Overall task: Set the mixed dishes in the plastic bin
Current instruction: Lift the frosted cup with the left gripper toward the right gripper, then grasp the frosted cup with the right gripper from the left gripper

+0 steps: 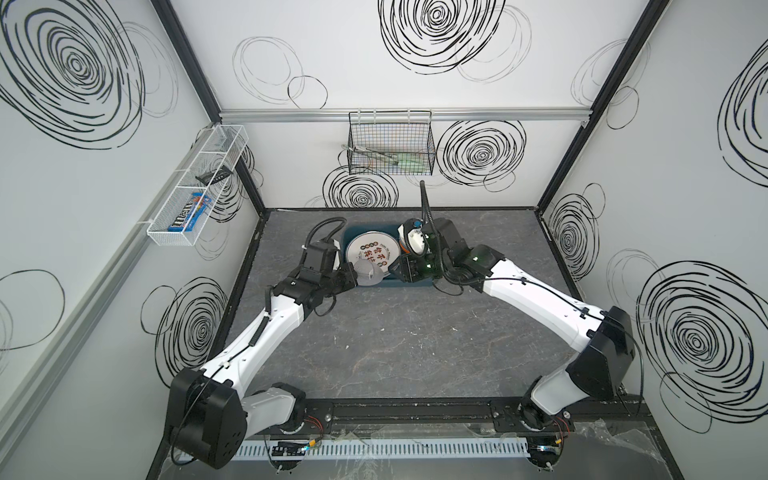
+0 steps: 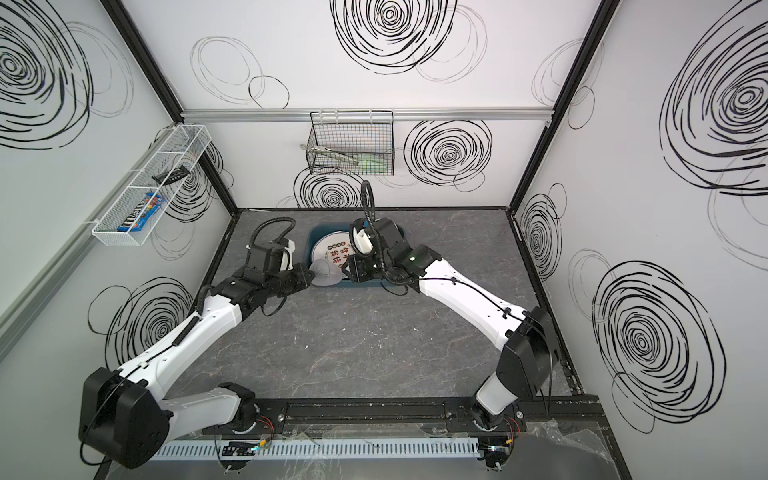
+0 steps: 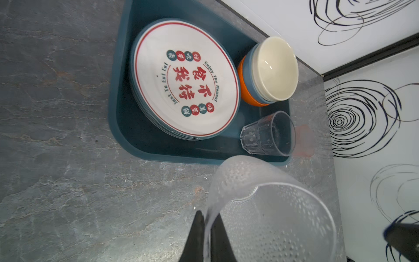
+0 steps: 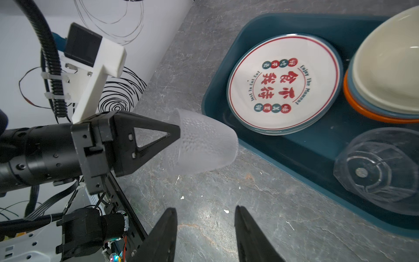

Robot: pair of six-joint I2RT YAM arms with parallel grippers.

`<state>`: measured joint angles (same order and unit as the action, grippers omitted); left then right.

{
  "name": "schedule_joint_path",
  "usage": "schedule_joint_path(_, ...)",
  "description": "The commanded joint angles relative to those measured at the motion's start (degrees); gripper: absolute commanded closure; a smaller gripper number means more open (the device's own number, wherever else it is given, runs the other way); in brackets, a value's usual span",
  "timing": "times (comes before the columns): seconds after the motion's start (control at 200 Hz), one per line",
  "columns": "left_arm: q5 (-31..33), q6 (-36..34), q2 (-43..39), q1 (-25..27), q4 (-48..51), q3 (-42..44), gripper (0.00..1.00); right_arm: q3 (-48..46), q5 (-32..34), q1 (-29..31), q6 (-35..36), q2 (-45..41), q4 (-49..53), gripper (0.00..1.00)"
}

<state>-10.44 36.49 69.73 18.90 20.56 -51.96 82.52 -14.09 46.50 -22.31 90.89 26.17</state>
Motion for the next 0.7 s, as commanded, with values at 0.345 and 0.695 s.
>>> schedule_joint_path(0.345,2.7,1.4,-0.8,6.4,-1.1,-0.3,0.98,8.0,2.5,1.9,-0.6,8.7,6.6,0.57)
schedule_joint_path(0.695,3.4,2.0,-0.7,8.0,-0.5,-1.9,0.87,10.6,7.8,1.4,-0.9,12.0,11.0,0.77)
